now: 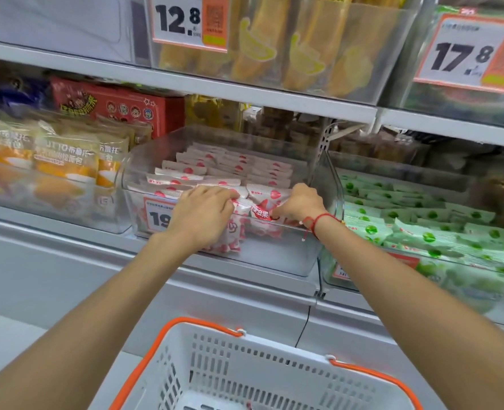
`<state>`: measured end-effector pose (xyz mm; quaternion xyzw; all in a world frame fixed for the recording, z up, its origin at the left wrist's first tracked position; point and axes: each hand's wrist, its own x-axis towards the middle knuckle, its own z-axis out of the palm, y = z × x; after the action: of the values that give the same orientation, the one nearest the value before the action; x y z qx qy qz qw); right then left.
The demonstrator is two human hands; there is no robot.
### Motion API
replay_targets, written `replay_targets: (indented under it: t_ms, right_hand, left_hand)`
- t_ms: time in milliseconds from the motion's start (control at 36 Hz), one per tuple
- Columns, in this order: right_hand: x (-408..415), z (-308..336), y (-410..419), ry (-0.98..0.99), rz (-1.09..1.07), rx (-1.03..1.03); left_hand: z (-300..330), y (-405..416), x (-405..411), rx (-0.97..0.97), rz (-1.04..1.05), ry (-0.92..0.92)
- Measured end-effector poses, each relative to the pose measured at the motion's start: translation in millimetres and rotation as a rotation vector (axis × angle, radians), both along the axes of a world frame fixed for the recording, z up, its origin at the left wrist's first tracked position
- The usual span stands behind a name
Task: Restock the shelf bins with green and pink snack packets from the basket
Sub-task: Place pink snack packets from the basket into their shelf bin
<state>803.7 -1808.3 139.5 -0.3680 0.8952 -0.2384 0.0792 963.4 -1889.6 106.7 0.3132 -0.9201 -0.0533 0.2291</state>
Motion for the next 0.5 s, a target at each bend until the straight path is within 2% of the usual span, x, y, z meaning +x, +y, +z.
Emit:
replay_targets:
  t_ms: [83,167,250,500]
  right_hand:
    - [2,-2,-4,0.258,0.018,-0.022]
    - [2,-5,-10,0.511,0.185,-0.036]
    - [-3,-3,-11,0.464,0.278,0.014]
    - [-2,-8,-21,0.398,0.315,0.053]
  left_hand:
    - [1,1,0,0.004,0.002,0.002]
    - [1,1,0,0.017,0.0,-0.003]
    - [0,2,0,0.028,-0.003,-0.007]
    - [-2,1,0,0.009,-0.002,0.018]
